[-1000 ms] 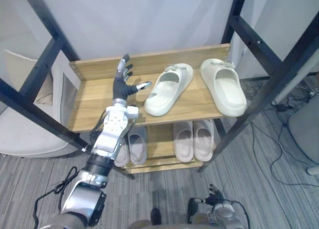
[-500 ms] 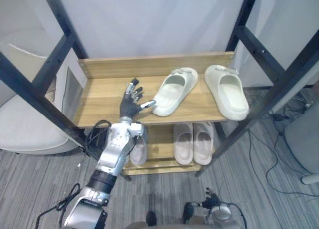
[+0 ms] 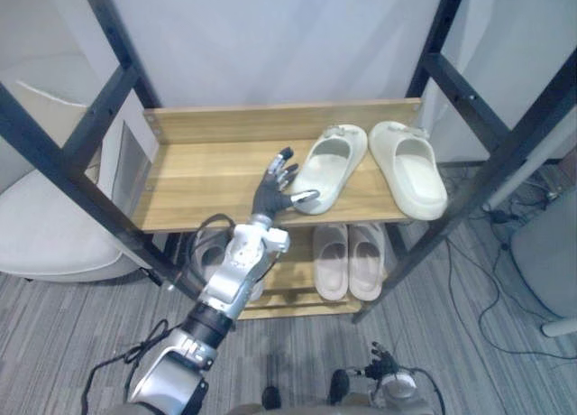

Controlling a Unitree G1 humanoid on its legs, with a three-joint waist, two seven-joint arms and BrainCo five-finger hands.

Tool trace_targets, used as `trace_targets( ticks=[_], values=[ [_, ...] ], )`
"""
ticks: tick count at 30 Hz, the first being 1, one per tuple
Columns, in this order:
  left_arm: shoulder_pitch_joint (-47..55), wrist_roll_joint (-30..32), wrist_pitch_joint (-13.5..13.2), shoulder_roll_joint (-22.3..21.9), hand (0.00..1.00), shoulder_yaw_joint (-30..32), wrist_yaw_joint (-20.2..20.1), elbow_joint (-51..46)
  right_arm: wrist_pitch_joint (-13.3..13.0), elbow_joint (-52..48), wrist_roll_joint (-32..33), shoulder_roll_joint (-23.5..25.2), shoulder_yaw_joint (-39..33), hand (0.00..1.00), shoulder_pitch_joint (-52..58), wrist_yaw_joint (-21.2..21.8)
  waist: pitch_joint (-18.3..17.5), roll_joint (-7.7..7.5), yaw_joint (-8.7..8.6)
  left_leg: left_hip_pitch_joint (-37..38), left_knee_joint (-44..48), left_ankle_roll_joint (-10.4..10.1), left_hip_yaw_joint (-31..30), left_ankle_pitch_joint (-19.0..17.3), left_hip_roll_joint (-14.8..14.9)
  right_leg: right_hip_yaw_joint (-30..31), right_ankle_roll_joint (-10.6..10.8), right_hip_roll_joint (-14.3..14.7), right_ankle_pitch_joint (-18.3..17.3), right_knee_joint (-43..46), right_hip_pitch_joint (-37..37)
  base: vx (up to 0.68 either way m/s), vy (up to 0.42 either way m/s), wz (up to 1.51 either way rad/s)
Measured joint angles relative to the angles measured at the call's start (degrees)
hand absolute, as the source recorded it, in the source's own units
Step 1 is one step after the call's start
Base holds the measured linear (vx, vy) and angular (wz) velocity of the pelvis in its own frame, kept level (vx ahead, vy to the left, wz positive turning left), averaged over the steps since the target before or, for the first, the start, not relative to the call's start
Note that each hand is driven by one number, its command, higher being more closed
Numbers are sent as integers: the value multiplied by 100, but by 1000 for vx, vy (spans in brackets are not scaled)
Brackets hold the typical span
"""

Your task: Organize the slippers on the shoe rack

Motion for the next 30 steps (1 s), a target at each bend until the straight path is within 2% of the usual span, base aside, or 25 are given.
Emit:
trace_targets(
  ticks=[8,30],
  values=[
    [-336,-11,-11,-68,0,-202,9,373,2,3,0,1,-6,0,-8,-1,-1,-3,-21,6,0,-2,76,-1,3,53,2,-5,2,0,-10,-2,5,-2],
    [-654,-62,-76,-227,0,-270,286,882,33,11,4,3,-7,0,-23,-11,-3,-6,-44,48,-4,-2,147,-2,-15,106,18,-19,13,-1,-3,-1,2,-2]
  ],
)
